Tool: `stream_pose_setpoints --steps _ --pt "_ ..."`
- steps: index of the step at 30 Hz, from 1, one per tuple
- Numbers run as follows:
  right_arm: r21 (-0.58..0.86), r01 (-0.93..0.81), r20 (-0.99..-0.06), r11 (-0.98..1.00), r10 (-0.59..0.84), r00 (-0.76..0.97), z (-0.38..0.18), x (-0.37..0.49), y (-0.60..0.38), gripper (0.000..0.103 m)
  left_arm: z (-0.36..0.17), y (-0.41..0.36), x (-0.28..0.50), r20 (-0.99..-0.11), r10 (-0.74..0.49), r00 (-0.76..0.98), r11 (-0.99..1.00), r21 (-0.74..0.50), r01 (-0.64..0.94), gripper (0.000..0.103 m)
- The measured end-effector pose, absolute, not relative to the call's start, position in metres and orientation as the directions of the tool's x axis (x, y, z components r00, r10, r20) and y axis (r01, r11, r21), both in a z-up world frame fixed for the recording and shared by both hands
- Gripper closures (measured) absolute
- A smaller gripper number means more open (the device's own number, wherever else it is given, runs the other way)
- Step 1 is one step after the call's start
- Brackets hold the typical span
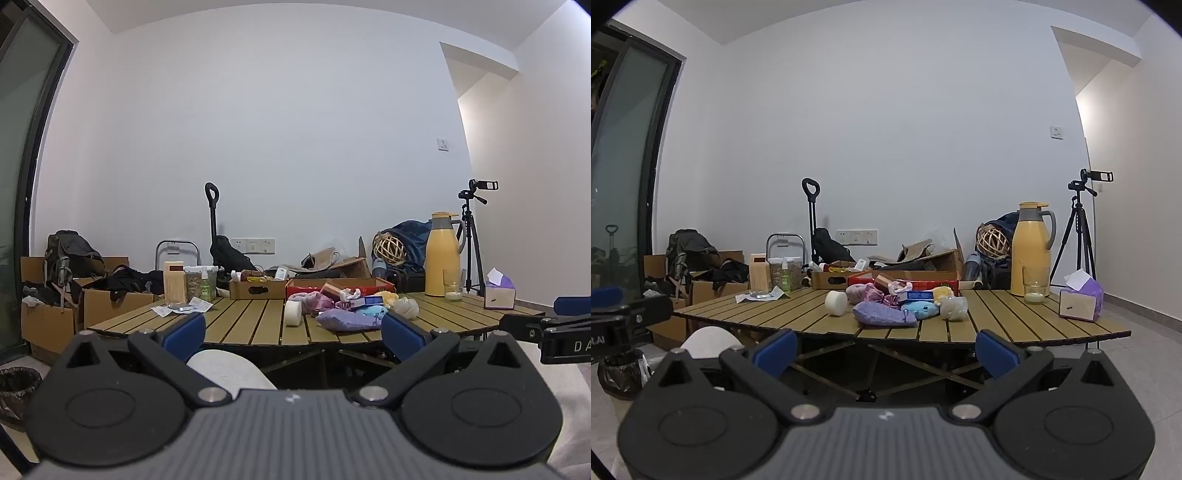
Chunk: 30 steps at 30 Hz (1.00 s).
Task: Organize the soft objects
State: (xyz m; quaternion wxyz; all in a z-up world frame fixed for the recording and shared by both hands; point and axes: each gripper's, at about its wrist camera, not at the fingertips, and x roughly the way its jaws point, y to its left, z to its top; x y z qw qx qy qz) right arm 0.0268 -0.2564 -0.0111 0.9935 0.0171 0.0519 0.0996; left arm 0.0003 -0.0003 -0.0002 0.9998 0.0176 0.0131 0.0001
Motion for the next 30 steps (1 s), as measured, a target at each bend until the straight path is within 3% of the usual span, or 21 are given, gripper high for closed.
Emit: stream_pose_setpoints --steps 30 --pt "-0.026 -0.230 -0.112 0.973 0.226 0.968 -0.013 0.033 -0.244 0.000 0.007 -0.003 0.010 -0.004 -0.010 1.000 1.000 0.006 0.010 0.000"
